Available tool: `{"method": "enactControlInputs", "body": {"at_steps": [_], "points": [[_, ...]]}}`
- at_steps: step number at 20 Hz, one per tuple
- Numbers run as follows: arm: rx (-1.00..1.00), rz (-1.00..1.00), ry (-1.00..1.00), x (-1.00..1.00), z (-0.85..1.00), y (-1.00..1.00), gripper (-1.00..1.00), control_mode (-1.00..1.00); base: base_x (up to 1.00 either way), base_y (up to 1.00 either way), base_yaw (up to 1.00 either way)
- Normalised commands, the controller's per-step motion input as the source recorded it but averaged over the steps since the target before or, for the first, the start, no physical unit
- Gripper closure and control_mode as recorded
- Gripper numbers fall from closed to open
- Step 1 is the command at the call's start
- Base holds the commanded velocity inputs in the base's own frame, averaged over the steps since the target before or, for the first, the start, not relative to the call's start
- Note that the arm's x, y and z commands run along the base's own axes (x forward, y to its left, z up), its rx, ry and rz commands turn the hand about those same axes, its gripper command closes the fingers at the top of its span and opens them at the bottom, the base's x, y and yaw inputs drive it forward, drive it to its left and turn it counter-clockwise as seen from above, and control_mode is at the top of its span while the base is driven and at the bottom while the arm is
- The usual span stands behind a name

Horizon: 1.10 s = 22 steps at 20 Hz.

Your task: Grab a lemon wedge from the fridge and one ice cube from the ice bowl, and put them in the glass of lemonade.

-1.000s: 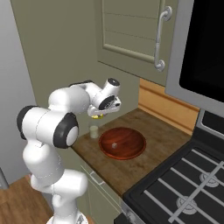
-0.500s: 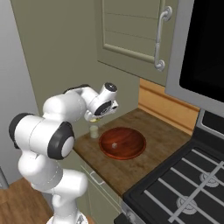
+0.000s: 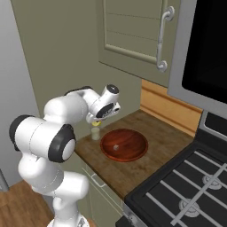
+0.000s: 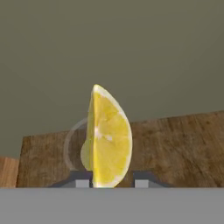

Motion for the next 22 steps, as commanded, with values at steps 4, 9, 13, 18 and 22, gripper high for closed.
{"method": "enactControlInputs", "body": {"at_steps": [4, 9, 13, 18, 22], "points": [[-0.02, 0.00, 0.01, 0.00, 0.00, 0.00, -1.00, -1.00, 0.00, 0.00, 0.00], [-0.01, 0.00, 0.01, 0.00, 0.00, 0.00, -1.00, -1.00, 0.00, 0.00, 0.00], [0.04, 0.00, -0.01, -0.09, 0.24, -0.04, -1.00, -1.00, 0.00, 0.00, 0.00], [0.12, 0.00, -0.11, -0.07, 0.55, 0.00, -1.00, -1.00, 0.00, 0.00, 0.00], [0.11, -0.01, -0.14, -0.36, 0.32, 0.00, -1.00, -1.00, 0.00, 0.00, 0.00]]}}
